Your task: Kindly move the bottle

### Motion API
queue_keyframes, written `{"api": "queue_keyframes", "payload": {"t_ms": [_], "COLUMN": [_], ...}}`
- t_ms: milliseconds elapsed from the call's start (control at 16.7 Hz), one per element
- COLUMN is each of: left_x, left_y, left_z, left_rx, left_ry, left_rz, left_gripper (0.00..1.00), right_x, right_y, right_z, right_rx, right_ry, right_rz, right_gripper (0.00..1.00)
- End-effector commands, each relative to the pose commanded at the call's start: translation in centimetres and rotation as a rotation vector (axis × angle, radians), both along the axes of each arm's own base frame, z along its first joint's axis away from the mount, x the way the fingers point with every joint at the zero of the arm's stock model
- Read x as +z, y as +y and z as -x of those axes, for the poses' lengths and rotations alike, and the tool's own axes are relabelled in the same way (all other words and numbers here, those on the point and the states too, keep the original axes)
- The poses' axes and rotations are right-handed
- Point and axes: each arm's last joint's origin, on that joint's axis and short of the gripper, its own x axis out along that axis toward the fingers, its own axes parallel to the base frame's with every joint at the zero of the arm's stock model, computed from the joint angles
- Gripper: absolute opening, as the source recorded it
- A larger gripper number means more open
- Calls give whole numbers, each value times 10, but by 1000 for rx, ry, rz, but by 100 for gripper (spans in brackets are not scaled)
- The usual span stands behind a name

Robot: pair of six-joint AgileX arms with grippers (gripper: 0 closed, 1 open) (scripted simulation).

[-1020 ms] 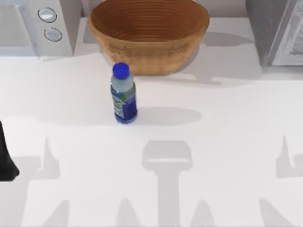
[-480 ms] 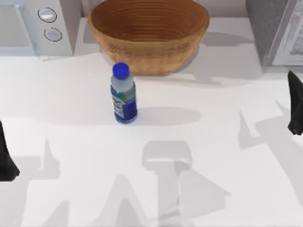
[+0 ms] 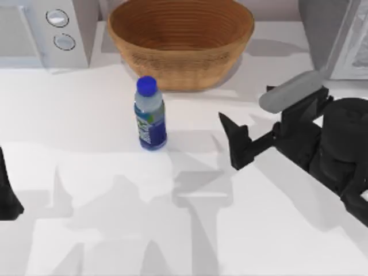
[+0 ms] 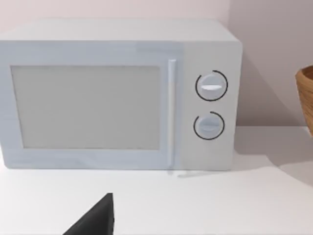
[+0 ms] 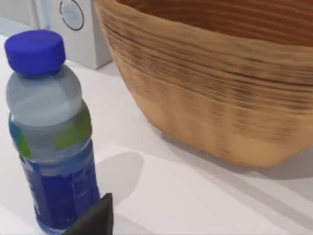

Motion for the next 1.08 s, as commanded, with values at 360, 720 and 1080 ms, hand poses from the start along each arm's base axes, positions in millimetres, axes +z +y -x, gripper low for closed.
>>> {"api": "queue_keyframes", "payload": {"t_ms": [360,720,1080], "left_x": [0,0,0], "left_y": [0,0,0], "left_z": [0,0,0], "left_rx": [0,0,0], "left_ry": [0,0,0], "left_rz": [0,0,0], "left_gripper": [100,100,100], "right_x": [-59,-66,-69], "right_y": [65,77,87], "right_z": [-10,-10,-21], "right_rx": [152,179,179], "right_ry": [5,-11,-11], "right_rz": [-3,-17,-16], "right_gripper": [100,100,100]}}
